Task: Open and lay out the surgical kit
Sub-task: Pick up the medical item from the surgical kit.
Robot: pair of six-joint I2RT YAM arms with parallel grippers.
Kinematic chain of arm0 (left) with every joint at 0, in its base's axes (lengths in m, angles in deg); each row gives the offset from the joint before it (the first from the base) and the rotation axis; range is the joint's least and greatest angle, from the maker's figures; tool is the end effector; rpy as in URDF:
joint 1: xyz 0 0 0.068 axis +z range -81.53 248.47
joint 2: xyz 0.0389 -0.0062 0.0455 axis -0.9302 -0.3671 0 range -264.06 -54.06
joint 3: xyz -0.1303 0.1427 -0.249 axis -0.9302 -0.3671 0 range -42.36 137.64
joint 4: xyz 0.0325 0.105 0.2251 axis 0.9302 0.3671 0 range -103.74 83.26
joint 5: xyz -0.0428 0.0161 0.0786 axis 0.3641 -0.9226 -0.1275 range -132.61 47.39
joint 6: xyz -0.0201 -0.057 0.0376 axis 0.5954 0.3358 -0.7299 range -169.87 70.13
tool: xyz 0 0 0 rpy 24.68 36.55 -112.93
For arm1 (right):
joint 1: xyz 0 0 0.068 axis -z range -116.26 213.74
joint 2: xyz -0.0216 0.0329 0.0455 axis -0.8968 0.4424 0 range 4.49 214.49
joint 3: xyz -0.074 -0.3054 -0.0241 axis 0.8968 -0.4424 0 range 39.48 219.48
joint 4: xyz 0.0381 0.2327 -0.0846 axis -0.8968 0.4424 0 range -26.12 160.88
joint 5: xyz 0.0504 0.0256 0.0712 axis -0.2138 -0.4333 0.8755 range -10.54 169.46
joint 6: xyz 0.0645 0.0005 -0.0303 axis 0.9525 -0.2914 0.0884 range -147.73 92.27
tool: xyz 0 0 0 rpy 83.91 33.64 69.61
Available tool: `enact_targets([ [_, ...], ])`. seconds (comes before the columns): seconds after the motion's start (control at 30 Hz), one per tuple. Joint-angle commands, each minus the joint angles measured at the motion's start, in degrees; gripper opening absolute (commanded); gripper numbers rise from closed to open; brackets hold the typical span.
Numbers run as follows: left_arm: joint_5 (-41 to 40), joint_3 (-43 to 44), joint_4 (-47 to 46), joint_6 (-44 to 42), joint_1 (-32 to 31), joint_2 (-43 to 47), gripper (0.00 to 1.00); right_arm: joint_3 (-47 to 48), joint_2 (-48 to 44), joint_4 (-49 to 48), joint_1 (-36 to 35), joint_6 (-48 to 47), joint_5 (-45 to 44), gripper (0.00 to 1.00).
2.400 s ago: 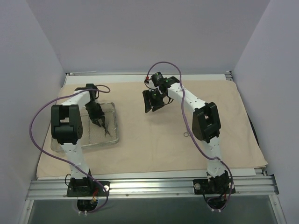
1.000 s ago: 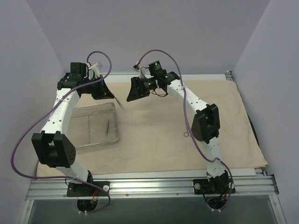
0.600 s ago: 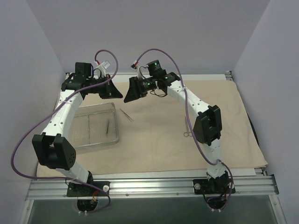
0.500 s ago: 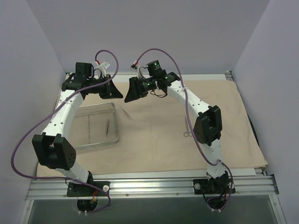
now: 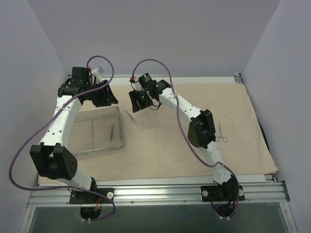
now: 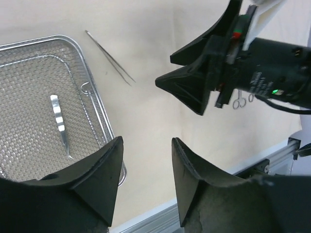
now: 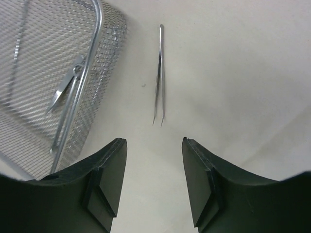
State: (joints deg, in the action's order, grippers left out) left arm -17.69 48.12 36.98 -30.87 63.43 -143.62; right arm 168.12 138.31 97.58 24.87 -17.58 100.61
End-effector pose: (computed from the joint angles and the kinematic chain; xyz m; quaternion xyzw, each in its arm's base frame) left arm 0.3286 -0.0537 0.3877 -0.0379 0.9192 -0.2681 0.2861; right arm 0.4311 0.3748 0.2933 -0.2967 0.8395 0.3265 0.3172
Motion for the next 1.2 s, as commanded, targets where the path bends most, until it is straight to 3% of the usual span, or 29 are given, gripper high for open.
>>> enact_targets([
  [0.0,-3.57,-2.22,2.02,-0.46,0.38,3.07,0.54,3.63,4.41,0.59,-2.44,-2.51,-9.28,0.49],
  [0.4,-4.10,-5.93,3.33,-1.16,1.08,6.24,0.58,11.02,14.10,0.06,-3.75,-0.57,-12.89,0.43],
  [1.17,-1.81,-8.12,2.28,-1.25,1.96,5.01,0.60,11.90,15.59,-0.21,-6.39,0.39,-12.09,0.40],
])
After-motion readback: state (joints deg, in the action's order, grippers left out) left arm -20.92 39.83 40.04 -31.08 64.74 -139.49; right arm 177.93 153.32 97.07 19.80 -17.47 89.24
